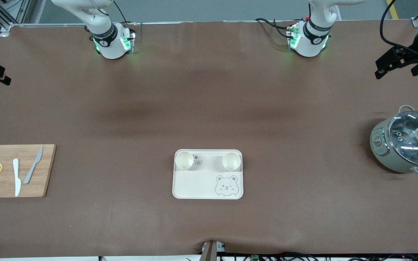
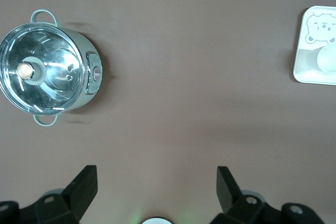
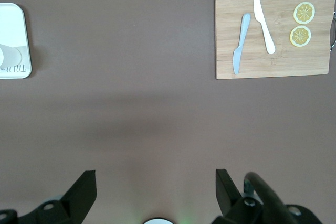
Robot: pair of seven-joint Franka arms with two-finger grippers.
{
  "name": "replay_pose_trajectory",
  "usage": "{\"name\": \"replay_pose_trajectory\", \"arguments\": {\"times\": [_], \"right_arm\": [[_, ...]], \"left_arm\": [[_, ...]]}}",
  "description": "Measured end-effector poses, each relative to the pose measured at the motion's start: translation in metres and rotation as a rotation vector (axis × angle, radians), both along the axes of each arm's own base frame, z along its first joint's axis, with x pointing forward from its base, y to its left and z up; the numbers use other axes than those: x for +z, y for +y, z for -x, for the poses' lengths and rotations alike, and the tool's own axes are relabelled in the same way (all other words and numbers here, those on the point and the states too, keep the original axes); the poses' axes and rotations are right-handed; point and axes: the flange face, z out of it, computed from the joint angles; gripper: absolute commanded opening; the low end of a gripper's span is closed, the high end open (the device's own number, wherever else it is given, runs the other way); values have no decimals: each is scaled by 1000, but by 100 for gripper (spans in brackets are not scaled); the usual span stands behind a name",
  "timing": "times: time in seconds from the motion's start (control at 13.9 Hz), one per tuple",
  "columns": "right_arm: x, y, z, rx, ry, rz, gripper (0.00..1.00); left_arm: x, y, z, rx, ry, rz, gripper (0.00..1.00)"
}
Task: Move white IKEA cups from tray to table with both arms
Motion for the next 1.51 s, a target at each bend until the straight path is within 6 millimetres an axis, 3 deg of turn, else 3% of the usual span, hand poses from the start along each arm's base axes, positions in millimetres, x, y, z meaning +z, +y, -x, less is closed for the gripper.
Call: {"name": "replay_pose_trajectory", "arguments": {"times": [0.5, 0.79, 1.0, 1.15, 1.29, 1.51], "right_arm": [[0, 0, 0, 0, 1, 0, 100], [0, 0, 0, 0, 1, 0, 100], [0, 0, 0, 0, 2, 0, 100], [0, 0, 0, 0, 2, 0, 100], [0, 0, 0, 0, 4, 0, 100], [-1, -2, 1, -3, 6, -1, 100]], "left_arm": [[-3, 0, -2, 0, 6, 0, 100], [-34, -16, -25, -21, 37, 0, 100], [-79, -63, -52, -6, 55, 4, 100], [-114, -111, -64, 4, 69, 5, 100], [-146, -157, -71, 19, 62, 2, 100], [-188, -208, -75, 74, 59, 5, 100]]}}
